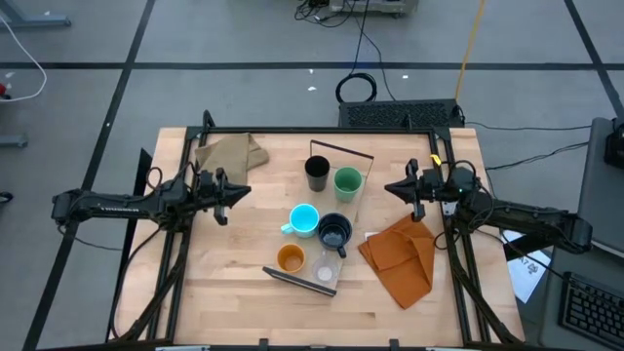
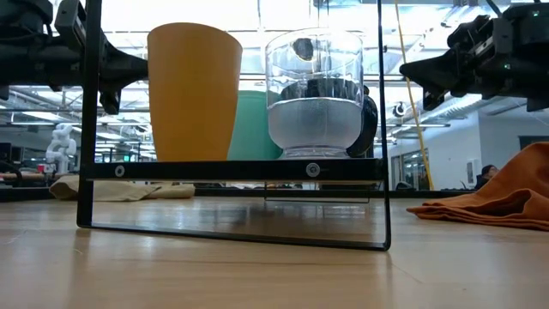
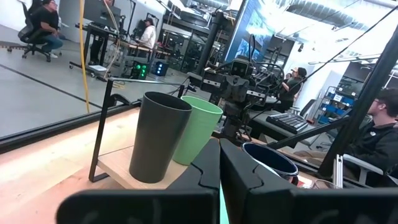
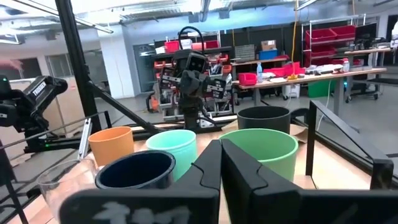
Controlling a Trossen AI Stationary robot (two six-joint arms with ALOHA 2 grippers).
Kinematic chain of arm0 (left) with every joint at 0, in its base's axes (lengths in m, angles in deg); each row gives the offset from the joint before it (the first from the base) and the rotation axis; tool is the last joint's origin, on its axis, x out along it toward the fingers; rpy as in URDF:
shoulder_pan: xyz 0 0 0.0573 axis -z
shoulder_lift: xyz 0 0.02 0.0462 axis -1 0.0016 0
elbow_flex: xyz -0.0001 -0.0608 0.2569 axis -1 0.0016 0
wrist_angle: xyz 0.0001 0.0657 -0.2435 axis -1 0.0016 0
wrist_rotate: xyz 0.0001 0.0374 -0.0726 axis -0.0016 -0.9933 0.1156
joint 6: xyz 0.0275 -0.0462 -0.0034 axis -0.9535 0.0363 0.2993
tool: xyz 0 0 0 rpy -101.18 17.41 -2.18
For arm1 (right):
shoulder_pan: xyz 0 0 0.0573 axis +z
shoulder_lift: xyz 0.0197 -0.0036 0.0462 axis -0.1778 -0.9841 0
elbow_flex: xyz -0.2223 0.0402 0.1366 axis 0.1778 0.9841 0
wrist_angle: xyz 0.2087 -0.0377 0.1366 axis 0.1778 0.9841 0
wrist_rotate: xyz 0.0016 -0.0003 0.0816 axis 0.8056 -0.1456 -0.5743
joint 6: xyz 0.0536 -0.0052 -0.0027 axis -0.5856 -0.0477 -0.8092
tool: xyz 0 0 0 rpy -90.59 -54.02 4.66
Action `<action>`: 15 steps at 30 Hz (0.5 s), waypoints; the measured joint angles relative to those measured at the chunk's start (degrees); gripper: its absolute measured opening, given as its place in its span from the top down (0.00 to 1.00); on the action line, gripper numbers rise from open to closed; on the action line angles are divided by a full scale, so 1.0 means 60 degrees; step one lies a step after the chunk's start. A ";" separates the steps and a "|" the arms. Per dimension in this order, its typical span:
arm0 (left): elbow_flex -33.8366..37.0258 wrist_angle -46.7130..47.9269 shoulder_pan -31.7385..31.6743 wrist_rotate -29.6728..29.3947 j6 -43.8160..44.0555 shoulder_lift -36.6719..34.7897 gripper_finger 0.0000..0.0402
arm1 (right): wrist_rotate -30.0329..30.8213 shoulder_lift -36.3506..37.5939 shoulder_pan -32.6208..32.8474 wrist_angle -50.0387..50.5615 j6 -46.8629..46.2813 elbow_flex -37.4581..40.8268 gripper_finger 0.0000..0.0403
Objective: Stack small to large cups/mugs on shelf
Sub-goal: Return to Home Position
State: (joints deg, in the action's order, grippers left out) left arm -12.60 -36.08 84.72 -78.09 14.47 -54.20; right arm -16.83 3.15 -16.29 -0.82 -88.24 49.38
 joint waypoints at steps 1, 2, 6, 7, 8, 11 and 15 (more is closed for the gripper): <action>0.0000 0.0000 0.0000 0.0000 0.0001 0.0002 0.99 | 0.0000 0.0003 0.0003 0.0020 0.0000 0.0000 1.00; 0.0000 0.0000 0.0000 0.0000 -0.0002 -0.0001 0.98 | 0.0002 0.0051 0.0043 0.0053 0.0000 0.0000 1.00; 0.0000 0.0001 0.0000 0.0004 -0.0003 -0.0001 0.94 | -0.0009 0.0557 0.0454 0.0128 -0.0004 0.0000 1.00; 0.0000 0.0004 0.0000 0.0006 -0.0003 0.0003 0.93 | -0.0007 0.0739 0.0563 0.0170 -0.0004 0.0000 1.00; 0.0000 0.0007 0.0000 0.0005 -0.0003 0.0003 0.93 | -0.0007 0.0876 0.0684 0.0163 -0.0004 0.0000 1.00; 0.0000 0.0008 0.0000 0.0007 -0.0003 -0.0017 0.91 | -0.0017 0.1306 0.1188 0.0182 -0.0004 0.0000 1.00; 0.0000 0.0154 0.0087 -0.0012 -0.0003 -0.0249 0.91 | -0.0029 0.2056 0.1945 0.0130 0.0000 0.0000 1.00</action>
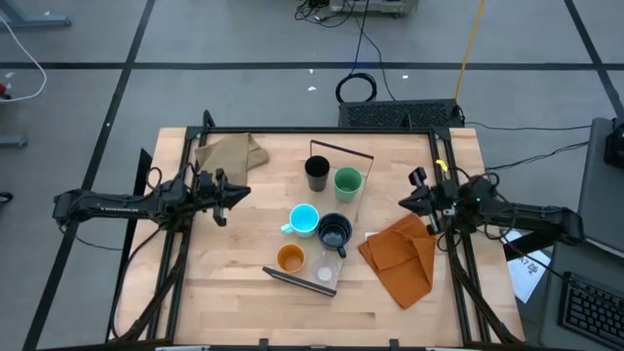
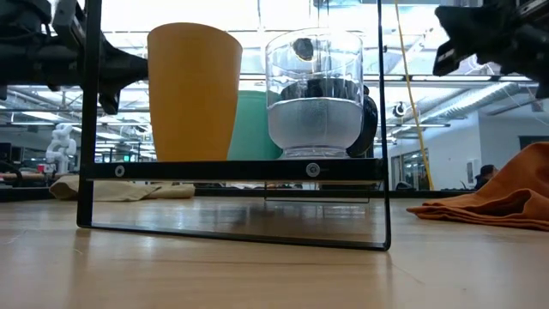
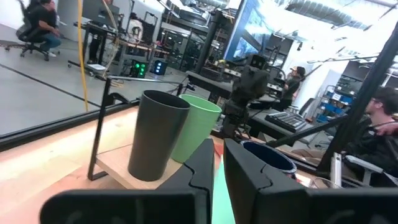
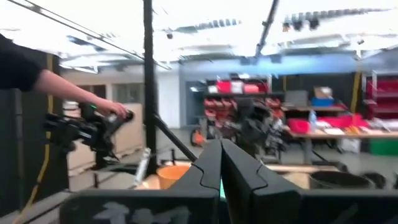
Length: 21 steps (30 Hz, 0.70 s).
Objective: Stack small to large cups/mugs on shelf
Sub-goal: Return to Home Position
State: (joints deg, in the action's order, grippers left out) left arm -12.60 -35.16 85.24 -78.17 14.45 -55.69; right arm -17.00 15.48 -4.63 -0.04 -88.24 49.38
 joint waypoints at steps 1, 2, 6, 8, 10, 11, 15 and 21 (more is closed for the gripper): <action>0.0002 0.0148 0.0066 -0.0023 -0.0001 -0.0190 0.91 | 0.0007 0.0151 0.0153 0.0023 -0.0003 0.0000 1.00; 0.0004 0.0255 0.0105 0.0004 -0.0004 -0.0427 0.91 | 0.0007 0.0299 0.0288 0.0060 -0.0003 0.0000 1.00; 0.0004 0.0591 0.0302 0.0019 -0.0006 -0.1557 0.91 | 0.0007 0.0942 0.0705 0.0038 -0.0001 0.0000 1.00; 0.0004 0.0641 0.0422 0.0020 -0.0004 -0.2126 0.91 | 0.0010 0.1279 0.0874 0.0066 0.0000 0.0000 1.00; 0.0004 0.0555 0.0517 0.0019 -0.0001 -0.2661 0.91 | 0.0009 0.1636 0.1031 0.0049 -0.0001 0.0000 1.00; 0.0001 0.0495 0.0550 0.0023 -0.0006 -0.2881 0.91 | 0.0009 0.1784 0.1092 0.0043 -0.0001 0.0000 1.00; -0.0006 0.0390 0.0633 -0.0003 -0.0006 -0.3472 0.91 | 0.0011 0.2343 0.1316 0.0070 0.0000 0.0000 1.00; 0.0000 0.0002 0.1302 0.0088 -0.0004 -0.3474 0.91 | 0.0012 0.2599 0.1731 -0.0185 0.0000 0.0000 1.00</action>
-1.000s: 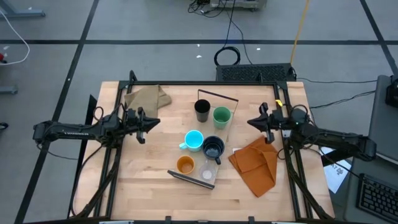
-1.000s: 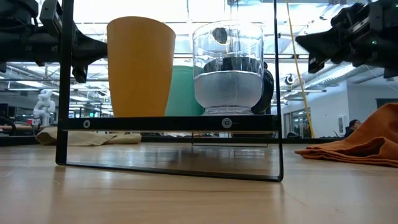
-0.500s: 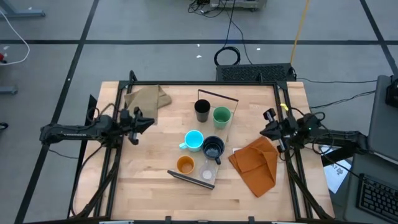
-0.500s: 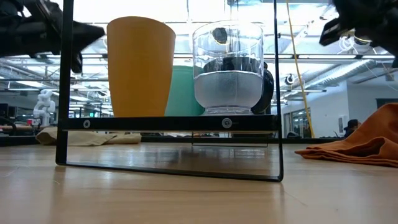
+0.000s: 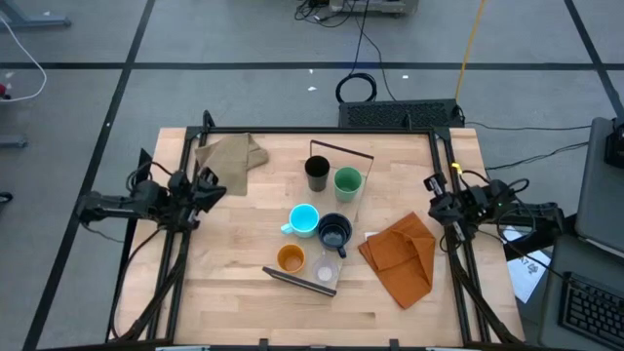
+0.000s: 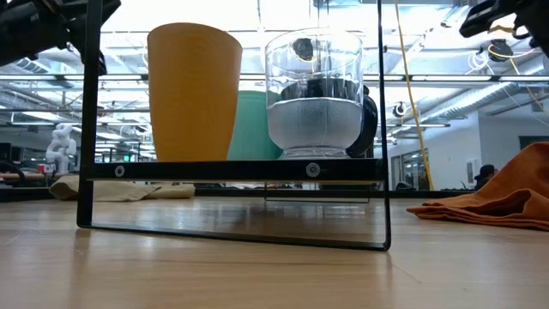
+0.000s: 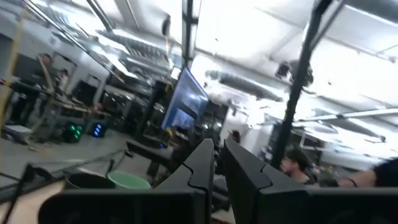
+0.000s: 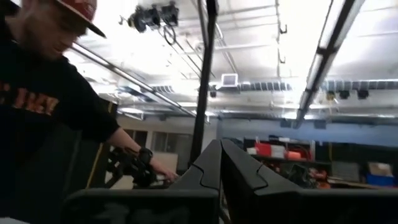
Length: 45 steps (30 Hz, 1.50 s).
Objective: Stack small to large cups/mugs on shelf
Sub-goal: Return to Home Position
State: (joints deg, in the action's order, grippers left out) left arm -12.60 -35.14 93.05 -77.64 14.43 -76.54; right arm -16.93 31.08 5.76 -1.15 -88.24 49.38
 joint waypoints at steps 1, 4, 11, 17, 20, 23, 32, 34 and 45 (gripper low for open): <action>0.0000 0.0049 0.0074 0.0067 0.0000 0.0003 0.91 | -0.0001 0.0008 0.0057 -0.0003 0.0000 0.0000 1.00; 0.0000 0.0026 0.0159 0.0096 0.0000 0.0006 0.91 | 0.0002 -0.0003 0.0145 0.0111 0.0000 0.0000 1.00; 0.0000 0.0109 0.0152 0.0074 0.0000 0.0032 0.91 | 0.0002 -0.0134 0.0142 0.0080 0.0000 0.0000 1.00; 0.0000 0.0101 0.0152 0.0067 0.0000 0.0032 0.91 | 0.0002 -0.0142 0.0141 0.0112 0.0000 0.0000 1.00; 0.0000 0.0099 0.0152 0.0067 0.0003 0.0036 0.91 | 0.0002 -0.0142 0.0141 0.0107 0.0000 0.0000 1.00; 0.0000 0.0099 0.0152 0.0066 0.0017 0.0036 0.91 | 0.0002 -0.0142 0.0141 0.0105 0.0000 0.0000 1.00; 0.0000 0.0099 0.0152 0.0056 -0.0054 0.0036 0.91 | 0.0002 -0.0142 0.0141 0.0109 0.0000 0.0000 1.00; 0.0000 0.0099 0.0152 0.0056 -0.0058 0.0036 0.91 | 0.0002 -0.0142 0.0141 0.0106 0.0000 0.0000 1.00; 0.0000 0.0119 0.0152 0.0023 -0.0078 0.0040 0.91 | 0.2191 0.0004 0.0276 0.2535 0.2048 -0.0004 1.00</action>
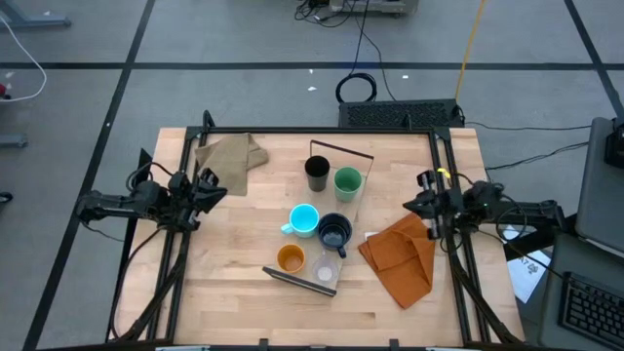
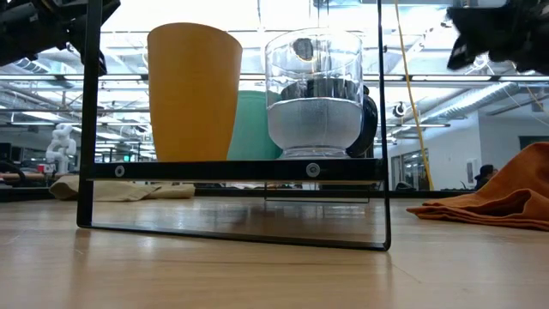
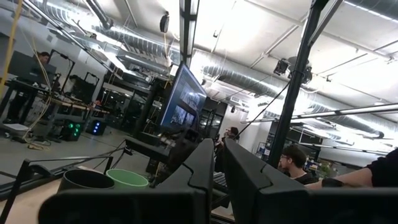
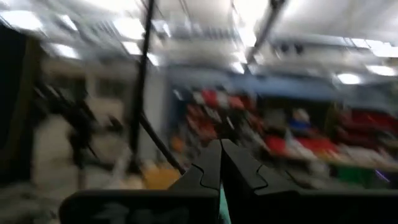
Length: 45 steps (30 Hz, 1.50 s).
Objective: Stack small to large cups/mugs on shelf
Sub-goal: Return to Home Position
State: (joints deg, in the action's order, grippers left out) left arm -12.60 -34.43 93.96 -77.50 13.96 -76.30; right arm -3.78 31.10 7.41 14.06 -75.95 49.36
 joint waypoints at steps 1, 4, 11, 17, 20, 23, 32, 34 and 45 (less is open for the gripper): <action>0.0000 -0.0005 0.0000 0.0000 -0.0001 -0.0002 0.91 | 0.0305 0.0004 0.0067 0.0395 0.0188 0.0000 1.00; 0.0000 0.0001 0.0000 0.0000 0.0002 -0.0001 0.91 | 0.1052 0.0004 0.0311 0.0833 -0.0116 0.0000 1.00; 0.0000 0.0006 0.0000 0.0004 0.0002 0.0000 0.91 | 0.3052 0.0004 0.0833 0.3009 -0.1049 -0.0007 1.00; 0.0000 0.0006 0.0000 0.0004 0.0006 0.0000 0.91 | 0.3046 0.0007 0.0867 0.3217 -0.1053 -0.0007 1.00; 0.0000 0.0010 0.0000 0.0000 0.0006 0.0000 0.91 | 0.3042 0.0007 0.0867 0.3256 -0.1053 -0.0005 1.00; 0.0000 0.0007 0.0001 0.0000 0.0009 0.0000 0.91 | 0.3042 -0.0012 0.0867 0.3256 -0.1053 -0.0004 1.00; 0.0000 0.0009 0.0003 0.0000 0.0011 0.0000 0.91 | 0.3042 -0.0095 0.0867 0.3256 -0.1053 -0.0004 1.00; 0.0000 0.0008 0.0004 0.0000 0.0012 0.0000 0.91 | 0.3042 -0.0095 0.0867 0.3256 -0.1053 0.0004 1.00; 0.0000 0.0009 0.0004 0.0004 0.0011 -0.0004 0.91 | 0.3042 -0.0095 0.0867 0.3256 -0.1053 0.0004 1.00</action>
State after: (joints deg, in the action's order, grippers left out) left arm -12.60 -34.38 93.99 -77.48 14.03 -76.32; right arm 14.47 30.53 12.61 33.60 -82.27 49.38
